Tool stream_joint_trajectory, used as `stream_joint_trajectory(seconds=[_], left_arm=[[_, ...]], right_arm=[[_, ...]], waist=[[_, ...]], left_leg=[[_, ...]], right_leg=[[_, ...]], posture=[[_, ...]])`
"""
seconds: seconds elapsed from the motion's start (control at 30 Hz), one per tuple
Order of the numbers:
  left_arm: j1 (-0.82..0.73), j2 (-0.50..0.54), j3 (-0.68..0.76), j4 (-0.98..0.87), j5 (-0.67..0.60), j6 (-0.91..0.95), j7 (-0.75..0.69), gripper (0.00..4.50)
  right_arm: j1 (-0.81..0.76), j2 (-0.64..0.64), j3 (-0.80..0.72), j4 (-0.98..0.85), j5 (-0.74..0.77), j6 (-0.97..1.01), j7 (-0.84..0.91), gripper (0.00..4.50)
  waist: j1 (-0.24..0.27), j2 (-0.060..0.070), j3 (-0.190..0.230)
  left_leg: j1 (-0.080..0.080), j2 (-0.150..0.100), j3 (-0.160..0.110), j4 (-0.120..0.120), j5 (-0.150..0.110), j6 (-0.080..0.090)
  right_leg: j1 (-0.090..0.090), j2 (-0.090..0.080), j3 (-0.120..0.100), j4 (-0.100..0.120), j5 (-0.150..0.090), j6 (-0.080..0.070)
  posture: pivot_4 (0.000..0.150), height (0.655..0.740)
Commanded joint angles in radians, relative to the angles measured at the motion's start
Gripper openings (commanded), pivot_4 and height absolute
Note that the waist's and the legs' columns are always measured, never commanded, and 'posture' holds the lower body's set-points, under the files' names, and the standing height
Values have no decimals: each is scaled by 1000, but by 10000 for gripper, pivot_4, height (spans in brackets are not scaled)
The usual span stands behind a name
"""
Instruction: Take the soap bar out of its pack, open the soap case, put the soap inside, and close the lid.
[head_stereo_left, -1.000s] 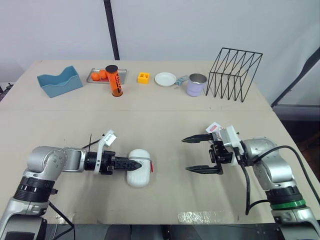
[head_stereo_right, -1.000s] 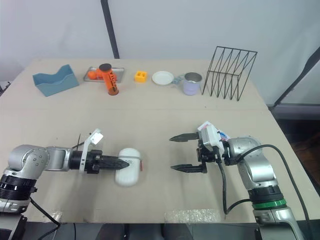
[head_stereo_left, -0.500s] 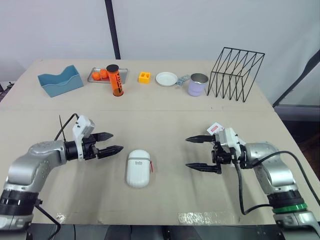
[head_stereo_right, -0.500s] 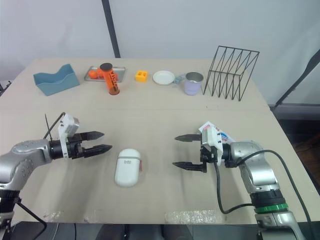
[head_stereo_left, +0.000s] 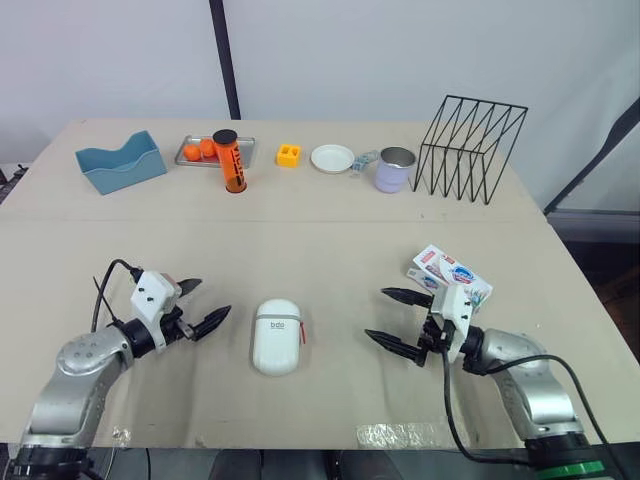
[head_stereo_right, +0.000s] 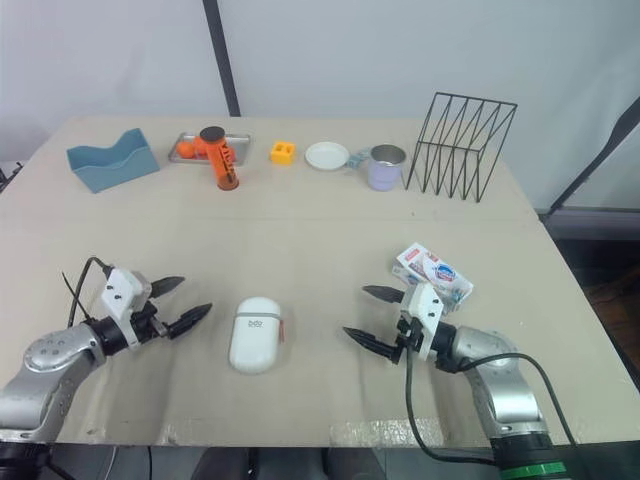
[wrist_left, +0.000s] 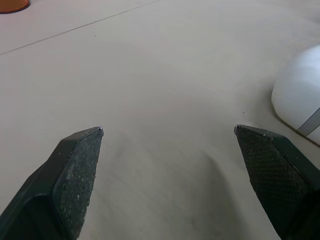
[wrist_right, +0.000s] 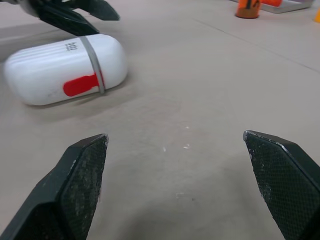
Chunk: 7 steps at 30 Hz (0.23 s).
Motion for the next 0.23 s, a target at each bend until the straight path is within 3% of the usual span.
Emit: stream_joint_trajectory(seconds=[0.03,0.23], left_arm=[[27,-37,31,-64,29,-33,84,44781],[65,-51,24,-80,62,-26,137,44781]], right_arm=[[24,24,-44,-30,5,-51,-56,45000],[49,34,-35,-47,6,-57,-80,45000]], waist=[[0,0,0],[0,0,0]], left_leg=[[0,0,0,0,0,0],[0,0,0,0,0,0]], right_leg=[[0,0,0,0,0,0],[0,0,0,0,0,0]], posture=[[1500,7400],[1500,7400]])
